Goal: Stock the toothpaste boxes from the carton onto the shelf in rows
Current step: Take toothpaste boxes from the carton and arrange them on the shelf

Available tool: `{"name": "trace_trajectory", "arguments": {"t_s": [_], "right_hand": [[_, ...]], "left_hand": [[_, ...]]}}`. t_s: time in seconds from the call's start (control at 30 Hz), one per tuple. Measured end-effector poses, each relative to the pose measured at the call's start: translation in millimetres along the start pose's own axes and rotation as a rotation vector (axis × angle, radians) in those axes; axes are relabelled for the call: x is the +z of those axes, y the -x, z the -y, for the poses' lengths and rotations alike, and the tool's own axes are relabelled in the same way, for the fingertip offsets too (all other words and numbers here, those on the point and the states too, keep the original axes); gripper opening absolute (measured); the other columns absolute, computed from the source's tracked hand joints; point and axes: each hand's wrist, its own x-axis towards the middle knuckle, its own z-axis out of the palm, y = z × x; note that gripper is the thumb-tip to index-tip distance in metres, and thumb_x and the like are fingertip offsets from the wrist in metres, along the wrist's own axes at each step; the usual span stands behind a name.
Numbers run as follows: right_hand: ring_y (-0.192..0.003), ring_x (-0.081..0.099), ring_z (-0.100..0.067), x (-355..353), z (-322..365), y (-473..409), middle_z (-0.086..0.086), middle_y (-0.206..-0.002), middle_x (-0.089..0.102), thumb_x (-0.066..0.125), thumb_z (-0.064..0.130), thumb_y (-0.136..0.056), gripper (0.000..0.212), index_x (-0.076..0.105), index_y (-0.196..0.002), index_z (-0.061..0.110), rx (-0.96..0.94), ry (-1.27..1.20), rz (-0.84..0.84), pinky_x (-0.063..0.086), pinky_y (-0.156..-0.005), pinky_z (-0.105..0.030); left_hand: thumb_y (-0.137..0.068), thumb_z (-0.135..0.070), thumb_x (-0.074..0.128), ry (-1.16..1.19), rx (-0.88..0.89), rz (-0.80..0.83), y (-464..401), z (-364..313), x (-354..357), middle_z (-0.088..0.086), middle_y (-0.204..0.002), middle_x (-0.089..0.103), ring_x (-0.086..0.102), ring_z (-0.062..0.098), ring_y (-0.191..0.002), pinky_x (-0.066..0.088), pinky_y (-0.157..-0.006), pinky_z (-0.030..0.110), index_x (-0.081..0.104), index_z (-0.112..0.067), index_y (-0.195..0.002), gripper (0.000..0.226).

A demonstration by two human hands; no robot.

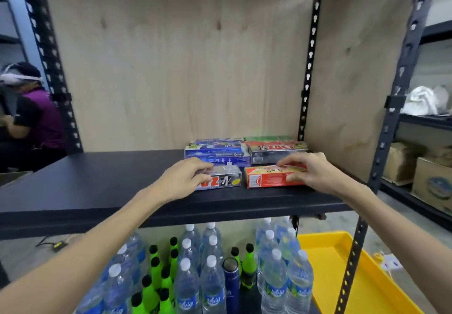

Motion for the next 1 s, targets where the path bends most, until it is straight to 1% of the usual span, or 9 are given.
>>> {"name": "trace_trajectory", "arguments": {"t_s": [0.1, 0.17, 0.23, 0.33, 0.4, 0.57, 0.8, 0.9, 1.0], "right_hand": [[-0.12, 0.054, -0.003, 6, -23, -11, 0.017, -0.125, 0.065, 0.075, 0.026, -0.09, 0.035, 0.068, -0.124, 0.033, 0.025, -0.046, -0.039, 0.037, -0.113, -0.033], [-0.125, 0.051, -0.007, 11, -34, -16, 0.016, -0.126, 0.062, 0.074, 0.023, -0.091, 0.035, 0.067, -0.124, 0.033, 0.018, -0.033, -0.081, 0.033, -0.108, -0.021], [-0.132, 0.042, -0.013, 18, -44, -21, 0.011, -0.134, 0.055, 0.072, 0.026, -0.092, 0.035, 0.066, -0.125, 0.037, 0.022, -0.014, -0.105, 0.029, -0.109, -0.032], [-0.134, 0.034, -0.02, 28, -54, -29, 0.002, -0.139, 0.043, 0.072, 0.029, -0.093, 0.035, 0.064, -0.125, 0.04, 0.065, -0.055, -0.127, 0.032, -0.114, -0.044], [-0.134, 0.035, -0.025, 31, -57, -32, -0.002, -0.141, 0.04, 0.073, 0.03, -0.092, 0.041, 0.06, -0.129, 0.041, 0.077, -0.043, -0.156, 0.033, -0.115, -0.048], [-0.141, 0.025, -0.027, 30, -60, -39, -0.004, -0.153, 0.03, 0.072, 0.031, -0.092, 0.064, 0.043, -0.147, 0.044, 0.131, -0.076, -0.15, 0.03, -0.118, -0.049], [-0.147, 0.02, -0.024, 37, -62, -46, 0.0, -0.158, 0.039, 0.067, 0.031, -0.096, 0.06, 0.044, -0.151, 0.024, 0.165, -0.025, -0.149, 0.019, -0.122, -0.044], [-0.145, 0.023, -0.024, 41, -62, -45, -0.003, -0.157, 0.04, 0.065, 0.033, -0.097, 0.058, 0.044, -0.15, 0.02, 0.163, 0.018, -0.174, 0.019, -0.12, -0.042], [-0.143, 0.025, -0.024, 42, -57, -39, -0.004, -0.155, 0.042, 0.065, 0.039, -0.095, 0.063, 0.044, -0.151, 0.02, 0.128, 0.08, -0.213, 0.022, -0.118, -0.042]], "left_hand": [[-0.101, -0.038, 0.054, -0.037, 0.002, -0.043, -17, 5, 16, -0.006, -0.133, 0.06, 0.053, 0.012, -0.124, 0.044, -0.104, 0.038, 0.059, -0.024, -0.139, 0.04], [-0.1, -0.049, 0.045, -0.078, 0.01, -0.072, -24, 8, 25, -0.009, -0.136, 0.053, 0.047, 0.014, -0.126, 0.042, -0.104, 0.042, 0.056, -0.031, -0.141, 0.047], [-0.095, -0.06, 0.039, -0.054, 0.001, -0.131, -30, 10, 34, -0.01, -0.133, 0.046, 0.041, 0.013, -0.123, 0.041, -0.102, 0.041, 0.057, -0.034, -0.141, 0.056], [-0.095, -0.05, 0.058, -0.031, -0.015, -0.175, -37, 8, 45, -0.01, -0.128, 0.038, 0.033, 0.005, -0.113, 0.034, -0.095, 0.028, 0.057, -0.031, -0.139, 0.048], [-0.091, -0.048, 0.066, -0.021, -0.008, -0.157, -44, 8, 48, -0.01, -0.129, 0.036, 0.032, 0.004, -0.114, 0.031, -0.096, 0.026, 0.054, -0.03, -0.138, 0.052], [-0.086, -0.055, 0.068, -0.025, -0.055, -0.184, -57, 10, 51, -0.004, -0.135, 0.042, 0.036, 0.012, -0.128, 0.033, -0.105, 0.029, 0.049, -0.021, -0.144, 0.07], [-0.079, -0.075, 0.061, -0.178, -0.089, -0.259, -58, 15, 50, -0.007, -0.132, 0.052, 0.045, 0.016, -0.125, 0.033, -0.107, 0.039, 0.06, -0.031, -0.133, 0.07], [-0.079, -0.076, 0.06, -0.159, -0.096, -0.257, -56, 14, 51, -0.007, -0.133, 0.052, 0.044, 0.016, -0.126, 0.034, -0.107, 0.039, 0.059, -0.032, -0.134, 0.07], [-0.078, -0.083, 0.048, -0.181, -0.108, -0.268, -51, 12, 51, -0.007, -0.137, 0.051, 0.043, 0.017, -0.131, 0.032, -0.111, 0.041, 0.055, -0.032, -0.138, 0.079]]}}
